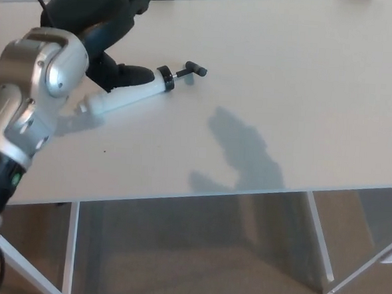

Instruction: The robot walks towards a desk on which an air pump is kept in the middle. It lifts it up and holds it with its left hand and uses its right hand to compress it by pushing its handle inwards.

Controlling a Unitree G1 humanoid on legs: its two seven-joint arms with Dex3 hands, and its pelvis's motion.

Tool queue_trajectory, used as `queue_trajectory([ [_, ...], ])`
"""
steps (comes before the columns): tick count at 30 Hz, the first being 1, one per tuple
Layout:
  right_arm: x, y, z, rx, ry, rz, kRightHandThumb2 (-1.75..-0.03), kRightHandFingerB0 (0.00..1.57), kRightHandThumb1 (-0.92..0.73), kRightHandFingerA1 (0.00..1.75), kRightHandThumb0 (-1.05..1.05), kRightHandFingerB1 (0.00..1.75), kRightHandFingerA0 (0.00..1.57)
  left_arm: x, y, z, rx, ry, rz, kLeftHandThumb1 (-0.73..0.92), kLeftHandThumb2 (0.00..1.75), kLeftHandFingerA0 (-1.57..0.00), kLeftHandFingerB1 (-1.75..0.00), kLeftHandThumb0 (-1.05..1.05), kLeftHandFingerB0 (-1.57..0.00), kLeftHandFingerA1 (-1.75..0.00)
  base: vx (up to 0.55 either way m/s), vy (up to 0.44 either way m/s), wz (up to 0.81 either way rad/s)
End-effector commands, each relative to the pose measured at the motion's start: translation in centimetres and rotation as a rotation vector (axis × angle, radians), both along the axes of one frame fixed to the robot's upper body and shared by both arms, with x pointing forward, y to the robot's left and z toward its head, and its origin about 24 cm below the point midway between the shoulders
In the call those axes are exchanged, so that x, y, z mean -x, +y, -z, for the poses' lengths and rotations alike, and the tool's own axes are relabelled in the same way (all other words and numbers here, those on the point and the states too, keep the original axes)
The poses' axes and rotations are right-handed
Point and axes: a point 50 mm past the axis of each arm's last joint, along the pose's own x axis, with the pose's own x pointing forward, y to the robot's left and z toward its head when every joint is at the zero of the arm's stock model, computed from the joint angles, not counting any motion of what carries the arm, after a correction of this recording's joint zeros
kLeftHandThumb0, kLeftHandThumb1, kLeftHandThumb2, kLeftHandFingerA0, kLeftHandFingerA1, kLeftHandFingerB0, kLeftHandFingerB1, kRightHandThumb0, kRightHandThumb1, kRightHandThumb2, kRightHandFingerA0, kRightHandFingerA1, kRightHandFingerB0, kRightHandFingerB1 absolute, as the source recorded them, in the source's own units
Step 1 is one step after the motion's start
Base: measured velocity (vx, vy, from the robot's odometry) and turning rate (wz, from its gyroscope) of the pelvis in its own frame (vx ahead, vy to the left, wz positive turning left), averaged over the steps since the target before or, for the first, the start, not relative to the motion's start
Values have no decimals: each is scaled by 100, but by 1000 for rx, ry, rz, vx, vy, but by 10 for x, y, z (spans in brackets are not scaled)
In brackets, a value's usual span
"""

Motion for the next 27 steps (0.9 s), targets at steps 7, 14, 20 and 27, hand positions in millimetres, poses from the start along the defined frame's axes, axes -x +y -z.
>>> queue_trajectory([
  [7, 142, -35, -2, 336, -36, -154, -66, 26, -85, 35, -82, 29, 32, 235, 78, -63, 881, 335, 782, 35, 71, -19, -47, -58, -44, -48, 0, 0, 0],
  [14, 171, -42, 15, 320, 22, -125, -66, 26, -85, 35, -83, 29, 32, 286, 126, -59, 1103, 664, 966, 49, 55, -38, -43, -45, -80, -40, 0, 0, 0],
  [20, 178, -42, 22, 311, 63, -122, -66, 26, -85, 35, -83, 29, 32, 288, 127, -56, 1122, 710, 957, 49, 55, -38, -43, -45, -80, -40, 0, 0, 0],
  [27, 180, -40, 22, 309, 71, -121, -66, 26, -85, 35, -83, 29, 32, 288, 128, -56, 1129, 727, 961, 49, 55, -38, -43, -45, -80, -40, 0, 0, 0],
])
